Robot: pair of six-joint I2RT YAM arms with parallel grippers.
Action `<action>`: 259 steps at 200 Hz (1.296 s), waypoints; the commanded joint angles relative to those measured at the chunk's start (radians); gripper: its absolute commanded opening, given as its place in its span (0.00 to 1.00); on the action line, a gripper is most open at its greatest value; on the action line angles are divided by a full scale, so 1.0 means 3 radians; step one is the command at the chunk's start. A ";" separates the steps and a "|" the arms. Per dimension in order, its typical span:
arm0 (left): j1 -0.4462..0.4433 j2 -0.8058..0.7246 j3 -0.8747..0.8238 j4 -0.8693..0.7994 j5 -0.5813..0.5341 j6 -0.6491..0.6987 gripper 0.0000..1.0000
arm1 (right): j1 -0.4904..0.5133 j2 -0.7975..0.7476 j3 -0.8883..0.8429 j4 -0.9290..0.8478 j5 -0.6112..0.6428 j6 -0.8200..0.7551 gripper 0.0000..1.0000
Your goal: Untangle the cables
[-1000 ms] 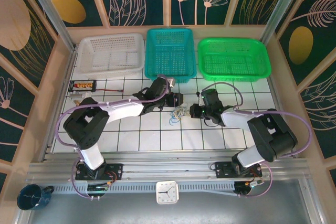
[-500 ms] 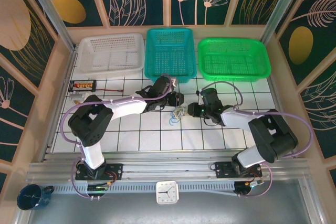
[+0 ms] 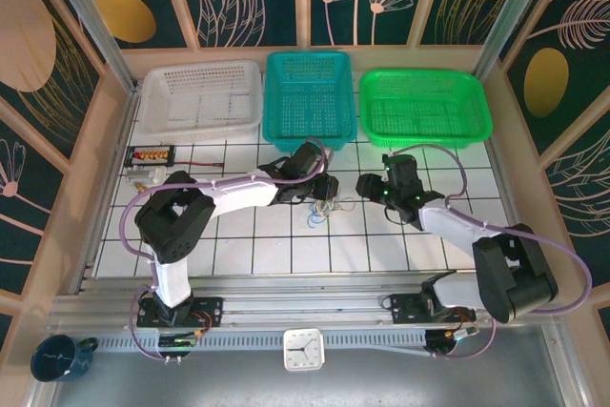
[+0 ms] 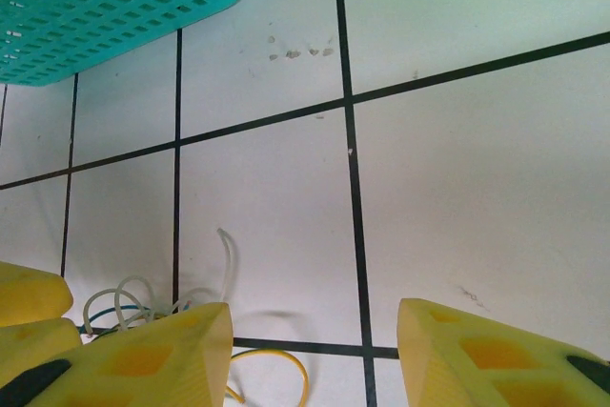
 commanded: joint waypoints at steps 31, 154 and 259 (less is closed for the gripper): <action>-0.0025 0.0115 0.0172 -0.0190 -0.0102 0.0112 0.33 | -0.0025 -0.0083 -0.0087 -0.0014 0.0048 0.0061 0.49; -0.0044 0.0211 0.0204 -0.0186 -0.0093 0.0124 0.25 | -0.0032 -0.0121 -0.0133 0.0042 0.0007 0.0059 0.49; -0.0045 -0.0147 0.0291 -0.0277 -0.0174 0.0084 0.00 | 0.0327 -0.0174 -0.0244 0.0652 -0.0603 -0.0116 0.57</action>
